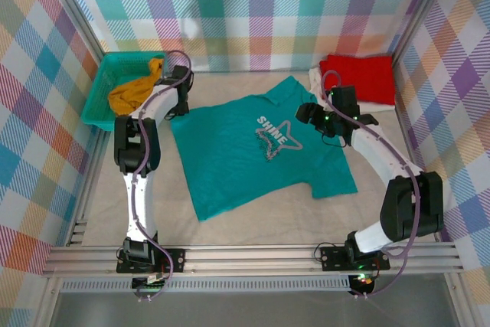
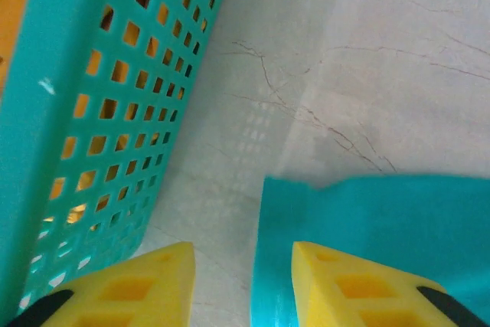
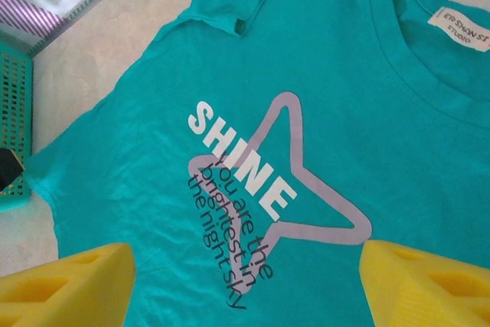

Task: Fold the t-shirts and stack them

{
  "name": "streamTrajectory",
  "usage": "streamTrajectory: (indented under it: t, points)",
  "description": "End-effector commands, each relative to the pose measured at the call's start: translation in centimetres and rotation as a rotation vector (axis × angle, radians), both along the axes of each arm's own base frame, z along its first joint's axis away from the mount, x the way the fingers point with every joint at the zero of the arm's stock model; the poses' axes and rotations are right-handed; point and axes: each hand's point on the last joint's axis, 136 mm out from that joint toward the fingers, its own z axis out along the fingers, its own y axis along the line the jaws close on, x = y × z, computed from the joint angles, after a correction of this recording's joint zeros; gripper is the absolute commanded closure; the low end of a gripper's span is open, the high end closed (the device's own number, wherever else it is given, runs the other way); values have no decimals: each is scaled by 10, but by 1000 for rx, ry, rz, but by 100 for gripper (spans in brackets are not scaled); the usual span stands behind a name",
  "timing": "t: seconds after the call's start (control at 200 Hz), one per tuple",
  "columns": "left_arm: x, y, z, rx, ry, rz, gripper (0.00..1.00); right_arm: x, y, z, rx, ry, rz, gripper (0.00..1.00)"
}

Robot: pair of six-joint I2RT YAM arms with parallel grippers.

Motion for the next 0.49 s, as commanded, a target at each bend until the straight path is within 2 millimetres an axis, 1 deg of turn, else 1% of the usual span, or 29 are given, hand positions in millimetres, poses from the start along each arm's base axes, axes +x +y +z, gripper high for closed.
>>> streamTrajectory:
  t: [0.0,0.055,0.1,0.145,0.185,0.23,0.255,0.27,0.295,0.35,0.385,0.435,0.49]
  points:
    - [-4,-7,64,13,-144,12,56,12,-4,17,-25,-47,-2,21]
    - [-8,-21,82,-28,-189,-19,55,14,-6,15,-38,-35,-5,21]
    - [-14,-37,95,-64,-222,-56,55,18,-7,12,-39,-23,-10,21]
    - [-21,-58,102,-115,-246,-100,56,23,-5,8,-25,-5,-4,22]
    - [-29,-80,102,-190,-262,-140,56,29,2,4,-3,16,20,23]
    - [-41,-106,100,-285,-279,-183,56,37,11,-1,27,48,48,24]
    - [-50,-119,94,-333,-276,-202,56,41,16,-7,44,71,63,26]
    - [-55,-128,90,-361,-275,-212,56,45,19,-5,53,73,70,27]
    - [-63,-141,86,-401,-275,-229,56,51,23,-10,65,92,80,28]
    - [-83,-168,72,-460,-254,-264,56,62,28,-15,71,105,86,29]
    - [-95,-183,65,-482,-240,-284,57,70,30,-16,74,105,88,31]
    - [-111,-204,52,-518,-207,-313,57,79,32,-19,74,113,88,35]
    - [-130,-217,37,-560,-166,-310,59,85,33,-23,60,134,92,39]
